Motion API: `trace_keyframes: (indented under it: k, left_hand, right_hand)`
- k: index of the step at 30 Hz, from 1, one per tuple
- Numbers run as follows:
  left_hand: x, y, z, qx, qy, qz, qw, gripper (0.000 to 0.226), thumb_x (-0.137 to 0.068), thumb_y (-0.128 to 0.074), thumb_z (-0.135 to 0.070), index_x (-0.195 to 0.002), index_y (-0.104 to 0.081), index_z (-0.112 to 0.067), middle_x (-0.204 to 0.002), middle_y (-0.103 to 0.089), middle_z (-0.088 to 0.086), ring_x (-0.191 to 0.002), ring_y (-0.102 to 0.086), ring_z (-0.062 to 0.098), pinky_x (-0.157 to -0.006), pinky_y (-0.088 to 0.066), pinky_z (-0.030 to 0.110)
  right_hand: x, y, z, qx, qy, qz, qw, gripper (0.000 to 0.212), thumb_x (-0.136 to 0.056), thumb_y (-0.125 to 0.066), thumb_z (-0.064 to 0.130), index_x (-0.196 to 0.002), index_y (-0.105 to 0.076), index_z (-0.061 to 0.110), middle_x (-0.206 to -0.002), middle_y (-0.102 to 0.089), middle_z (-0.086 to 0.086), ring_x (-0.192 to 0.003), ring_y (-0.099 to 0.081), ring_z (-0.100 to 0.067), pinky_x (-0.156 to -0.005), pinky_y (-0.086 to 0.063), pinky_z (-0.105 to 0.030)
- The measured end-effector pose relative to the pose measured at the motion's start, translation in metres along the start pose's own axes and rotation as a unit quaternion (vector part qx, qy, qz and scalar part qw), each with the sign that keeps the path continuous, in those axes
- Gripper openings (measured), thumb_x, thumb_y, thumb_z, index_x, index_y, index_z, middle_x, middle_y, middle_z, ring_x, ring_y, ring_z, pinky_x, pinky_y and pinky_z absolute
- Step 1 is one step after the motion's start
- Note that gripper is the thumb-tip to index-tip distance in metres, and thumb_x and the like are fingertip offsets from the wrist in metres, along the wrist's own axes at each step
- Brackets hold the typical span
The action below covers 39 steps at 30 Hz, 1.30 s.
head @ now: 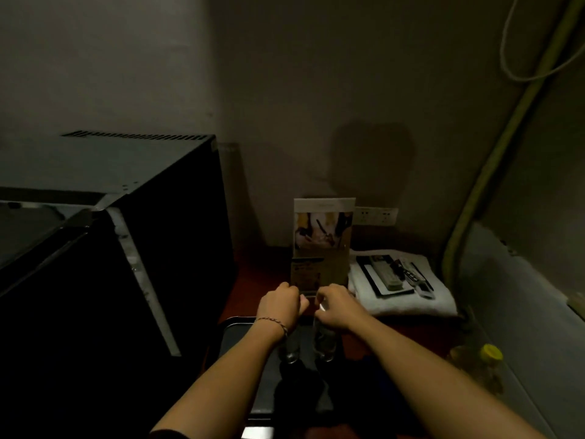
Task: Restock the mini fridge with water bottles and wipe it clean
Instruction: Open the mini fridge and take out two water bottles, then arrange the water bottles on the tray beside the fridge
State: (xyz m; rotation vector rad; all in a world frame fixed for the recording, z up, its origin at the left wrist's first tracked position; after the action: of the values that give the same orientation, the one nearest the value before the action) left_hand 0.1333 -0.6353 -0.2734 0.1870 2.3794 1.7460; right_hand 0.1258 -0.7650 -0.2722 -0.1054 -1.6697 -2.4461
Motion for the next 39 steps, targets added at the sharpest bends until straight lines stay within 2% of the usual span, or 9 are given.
trace_keyframes:
  k: [3,8,11,16,19,22,28,33,39]
  left_hand:
    - [-0.011,-0.021,0.006,-0.006,-0.005,0.013,1.0,0.034,-0.099,-0.043,-0.039,-0.104,-0.063,-0.012,-0.106,-0.055,0.007,-0.094,-0.063,0.033,-0.068,-0.038,0.034]
    - [-0.024,-0.042,0.017,-0.013,-0.002,0.04,0.999,0.036,-0.101,-0.041,-0.04,-0.108,-0.061,-0.011,-0.11,-0.055,0.009,-0.095,-0.062,0.035,-0.069,-0.039,0.034]
    - [-0.026,-0.049,0.02,0.0,-0.002,0.059,0.998,0.036,-0.101,-0.04,-0.042,-0.113,-0.058,-0.013,-0.113,-0.051,0.008,-0.098,-0.061,0.034,-0.07,-0.039,0.035]
    - [-0.025,-0.048,0.006,0.023,-0.043,0.121,0.991,0.035,-0.099,-0.042,-0.048,-0.115,-0.051,-0.019,-0.116,-0.045,0.005,-0.099,-0.057,0.028,-0.074,-0.044,0.038]
    - [-0.02,-0.03,0.005,0.021,-0.03,0.131,0.991,0.038,-0.098,-0.04,-0.052,-0.119,-0.051,-0.022,-0.117,-0.045,0.003,-0.102,-0.058,0.028,-0.075,-0.043,0.038]
    - [-0.017,0.003,0.004,0.015,-0.017,0.099,0.995,0.04,-0.097,-0.039,-0.055,-0.118,-0.053,-0.024,-0.117,-0.047,0.002,-0.101,-0.059,0.027,-0.078,-0.046,0.038]
    - [0.007,0.083,-0.022,0.014,0.015,0.0,1.0,0.041,-0.096,-0.038,-0.057,-0.115,-0.053,-0.023,-0.112,-0.049,0.001,-0.091,-0.059,0.022,-0.078,-0.052,0.04]
    - [0.043,0.133,-0.031,0.029,0.035,-0.047,0.998,0.045,-0.096,-0.039,-0.057,-0.117,-0.054,-0.021,-0.115,-0.051,0.002,-0.094,-0.06,0.024,-0.071,-0.045,0.036]
    - [0.103,0.185,-0.025,0.027,0.027,-0.089,0.995,0.043,-0.097,-0.039,-0.055,-0.115,-0.054,-0.02,-0.116,-0.053,0.003,-0.095,-0.06,0.023,-0.07,-0.041,0.034]
  right_hand:
    - [-0.012,-0.018,-0.01,-0.011,-0.01,0.008,1.0,0.012,-0.084,-0.068,0.025,-0.092,-0.06,0.022,-0.104,-0.055,-0.002,-0.101,-0.061,-0.025,-0.078,-0.048,-0.032]
    - [-0.026,-0.029,-0.022,-0.026,-0.029,0.003,0.999,0.02,-0.086,-0.066,0.025,-0.105,-0.065,0.019,-0.118,-0.057,-0.007,-0.106,-0.059,-0.027,-0.086,-0.048,-0.033]
    - [-0.032,-0.03,-0.02,-0.034,-0.03,0.002,0.999,0.021,-0.087,-0.065,0.024,-0.106,-0.066,0.018,-0.118,-0.057,-0.007,-0.106,-0.059,-0.028,-0.084,-0.047,-0.032]
    - [-0.029,-0.025,-0.014,-0.02,-0.036,0.042,0.998,0.016,-0.083,-0.066,0.031,-0.096,-0.063,0.022,-0.112,-0.061,-0.008,-0.099,-0.063,-0.028,-0.084,-0.055,-0.038]
    - [-0.02,-0.004,-0.006,0.018,-0.029,0.042,0.999,0.03,-0.086,-0.065,0.035,-0.11,-0.063,0.018,-0.118,-0.054,-0.011,-0.107,-0.059,-0.031,-0.089,-0.052,-0.039]
    - [-0.009,0.026,0.006,0.037,-0.012,0.032,0.999,0.041,-0.086,-0.066,0.04,-0.119,-0.059,0.017,-0.122,-0.05,-0.011,-0.112,-0.056,-0.032,-0.094,-0.051,-0.042]
    - [0.024,0.086,0.038,0.05,0.016,-0.022,0.998,0.046,-0.087,-0.066,0.04,-0.125,-0.053,0.017,-0.125,-0.047,-0.008,-0.113,-0.054,-0.028,-0.093,-0.05,-0.042]
    - [0.065,0.112,0.069,0.067,0.025,-0.047,0.996,0.053,-0.088,-0.066,0.04,-0.134,-0.048,0.019,-0.131,-0.045,-0.006,-0.118,-0.053,-0.026,-0.094,-0.051,-0.042]
    - [0.133,0.12,0.111,0.073,0.016,-0.077,0.994,0.057,-0.087,-0.068,0.039,-0.136,-0.046,0.02,-0.134,-0.043,-0.006,-0.118,-0.053,-0.025,-0.094,-0.052,-0.044]
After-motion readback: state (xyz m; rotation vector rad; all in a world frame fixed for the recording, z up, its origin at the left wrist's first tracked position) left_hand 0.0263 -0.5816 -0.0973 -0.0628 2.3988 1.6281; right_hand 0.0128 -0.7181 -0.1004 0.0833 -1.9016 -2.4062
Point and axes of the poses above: each hand's wrist, its own x-axis away from the middle knuckle, its own y-axis out of the back of the hand, z = x × y, the point moved 7 cm from there along -x, towards the middle knuckle
